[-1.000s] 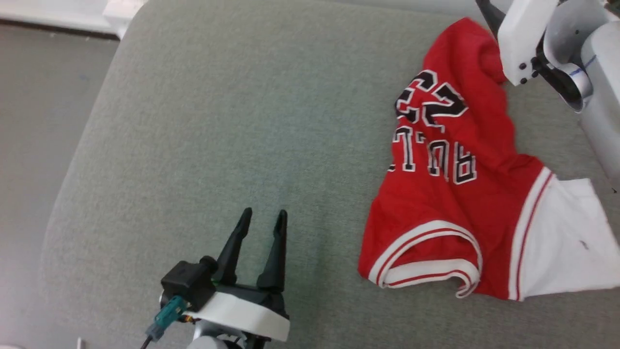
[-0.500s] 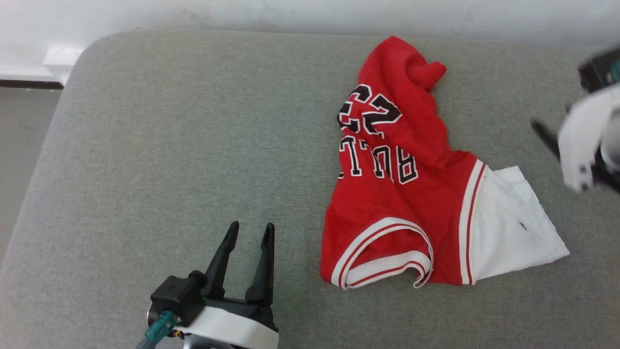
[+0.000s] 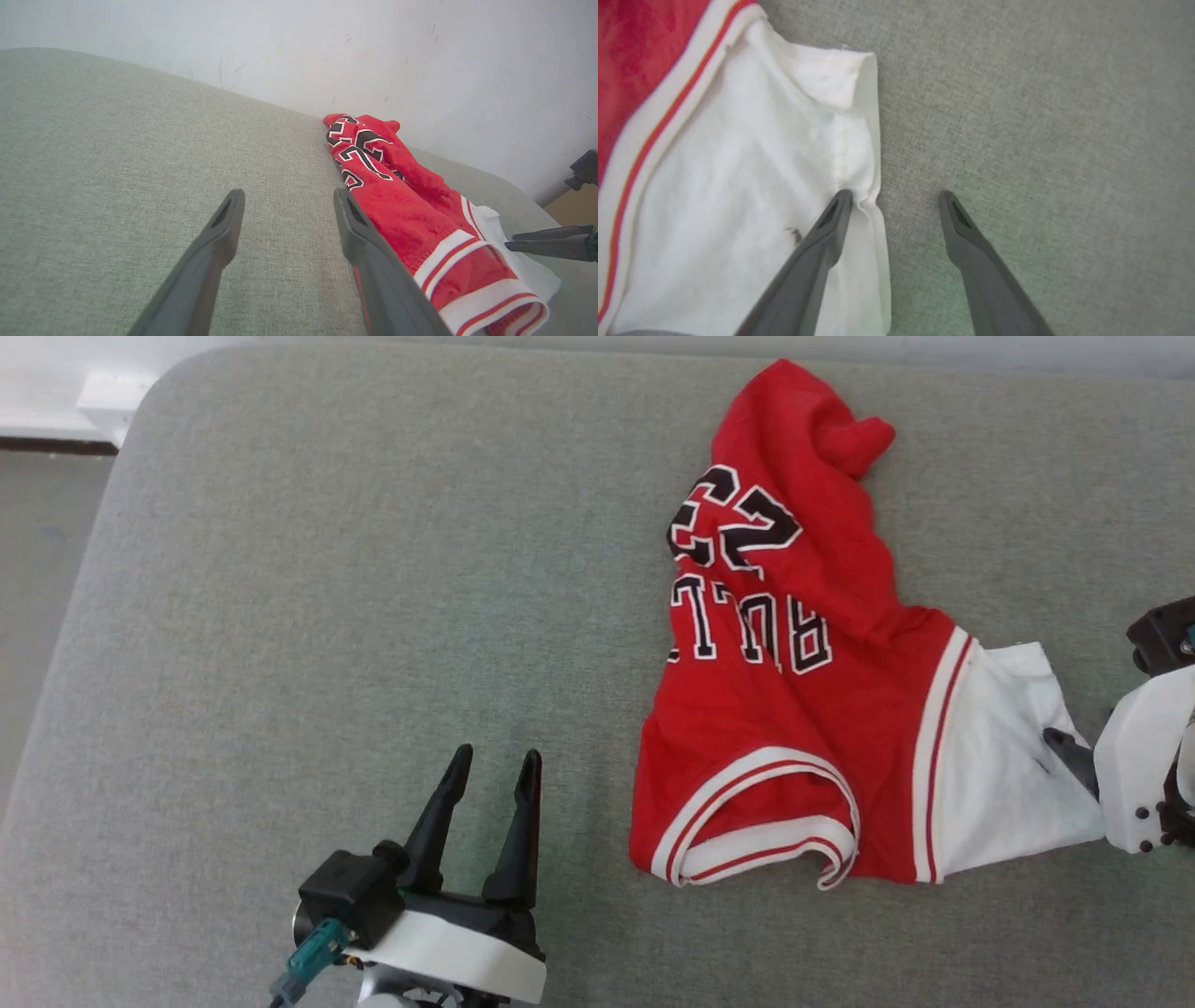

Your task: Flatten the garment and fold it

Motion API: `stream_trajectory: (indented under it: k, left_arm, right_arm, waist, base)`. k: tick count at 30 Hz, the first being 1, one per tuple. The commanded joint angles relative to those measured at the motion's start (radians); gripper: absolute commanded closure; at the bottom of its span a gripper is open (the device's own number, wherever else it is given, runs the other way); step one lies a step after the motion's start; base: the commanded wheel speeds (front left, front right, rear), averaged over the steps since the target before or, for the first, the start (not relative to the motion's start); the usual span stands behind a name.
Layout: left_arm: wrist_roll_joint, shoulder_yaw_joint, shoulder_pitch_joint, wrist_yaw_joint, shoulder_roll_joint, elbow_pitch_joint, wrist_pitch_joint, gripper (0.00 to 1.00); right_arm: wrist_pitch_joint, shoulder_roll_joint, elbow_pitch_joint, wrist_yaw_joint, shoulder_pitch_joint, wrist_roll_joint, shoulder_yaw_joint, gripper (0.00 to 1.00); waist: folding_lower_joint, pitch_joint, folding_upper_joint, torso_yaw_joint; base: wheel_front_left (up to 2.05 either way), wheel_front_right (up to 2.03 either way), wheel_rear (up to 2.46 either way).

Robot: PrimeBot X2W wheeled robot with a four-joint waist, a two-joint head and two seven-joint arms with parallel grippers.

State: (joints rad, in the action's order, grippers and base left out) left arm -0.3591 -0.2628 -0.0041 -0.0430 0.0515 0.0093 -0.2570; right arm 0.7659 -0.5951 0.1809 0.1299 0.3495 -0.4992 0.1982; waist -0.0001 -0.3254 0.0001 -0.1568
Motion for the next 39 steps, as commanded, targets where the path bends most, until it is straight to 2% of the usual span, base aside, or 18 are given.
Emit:
stream_trajectory:
  k: [1, 2, 3, 4, 5, 7, 11, 15, 20, 24, 29, 34, 39]
  left_arm:
    - [0.001, -0.002, -0.016, -0.006, -0.001, 0.001, -0.005, 0.0]
    - [0.001, -0.003, -0.02, -0.007, -0.001, 0.001, -0.005, 0.0]
    - [0.0, -0.003, -0.023, -0.007, -0.001, 0.001, -0.005, 0.0]
    - [0.0, -0.004, -0.026, -0.008, -0.001, 0.002, -0.005, 0.0]
    - [0.0, -0.004, -0.026, -0.008, -0.001, 0.002, -0.005, 0.0]
    - [0.0, -0.003, -0.031, -0.008, -0.001, 0.002, -0.005, 0.0]
    - [0.003, 0.0, -0.034, -0.007, -0.001, 0.009, -0.005, 0.0]
    - [0.014, 0.011, -0.018, -0.014, -0.001, 0.017, -0.005, 0.0]
    - [0.016, 0.016, 0.002, -0.016, -0.001, 0.025, -0.005, 0.0]
    - [0.021, 0.022, 0.027, -0.017, -0.001, 0.03, -0.005, 0.0]
    - [0.027, 0.032, 0.05, -0.017, -0.001, 0.029, -0.005, 0.0]
    - [0.036, 0.031, 0.059, -0.025, -0.001, 0.035, -0.005, 0.0]
    - [0.047, 0.027, 0.063, -0.033, -0.001, 0.046, -0.005, 0.0]
  right_arm:
    - [0.01, 0.044, 0.005, 0.001, -0.047, 0.015, 0.006, 0.0]
    - [0.008, 0.056, 0.001, 0.001, -0.055, 0.027, -0.003, 0.01]
    - [0.005, 0.069, -0.001, 0.001, -0.063, 0.035, -0.012, 0.39]
    - [0.0, 0.083, -0.002, 0.001, -0.07, 0.043, -0.022, 0.57]
    - [0.0, 0.083, -0.002, 0.001, -0.07, 0.043, -0.022, 0.57]
    - [-0.021, 0.104, 0.002, 0.001, -0.079, 0.059, -0.04, 1.0]
    - [-0.079, 0.135, -0.01, 0.001, -0.08, 0.084, -0.055, 1.0]
    - [-0.142, 0.146, -0.078, 0.001, -0.038, 0.097, -0.047, 1.0]
    - [-0.162, 0.139, -0.126, 0.001, -0.012, 0.106, -0.06, 1.0]
    - [-0.158, 0.105, -0.144, 0.001, -0.008, 0.127, -0.102, 1.0]
    - [-0.14, 0.06, -0.144, 0.001, -0.028, 0.145, -0.203, 1.0]
    - [-0.129, 0.017, -0.101, 0.001, -0.086, 0.191, -0.33, 1.0]
    - [-0.172, 0.023, 0.0, 0.001, -0.168, 0.267, -0.44, 1.0]
  waist:
    - [0.0001, -0.017, -0.0001, -0.015]
    - [0.0001, -0.021, -0.0001, -0.018]
    - [0.0001, -0.024, -0.0001, -0.02]
    - [0.0001, -0.028, -0.0001, -0.022]
    - [0.0001, -0.028, -0.0001, -0.022]
    - [0.0001, -0.032, -0.0001, -0.022]
    - [0.0001, -0.023, -0.0001, -0.012]
    - [0.0001, 0.023, -0.0001, 0.03]
    - [0.0001, 0.077, -0.0001, 0.074]
    - [0.0001, 0.121, -0.0001, 0.117]
    - [0.0001, 0.146, -0.0001, 0.155]
    - [0.0001, 0.149, -0.0001, 0.163]
    - [0.0001, 0.146, -0.0001, 0.143]
  base:
    - [0.0, 0.0, 0.0]
    - [0.0, 0.0, 0.0]
    - [0.0, 0.0, 0.0]
    - [0.0, 0.0, 0.0]
    - [0.0, 0.0, 0.0]
    - [0.0, 0.0, 0.0]
    - [0.0, 0.0, 0.0]
    - [0.0, 0.0, 0.0]
    - [0.0, 0.0, 0.0]
    - [0.0, 0.0, 0.0]
    - [0.0, 0.0, 0.0]
    - [0.0, 0.0, 0.0]
    - [0.0, 0.0, 0.0]
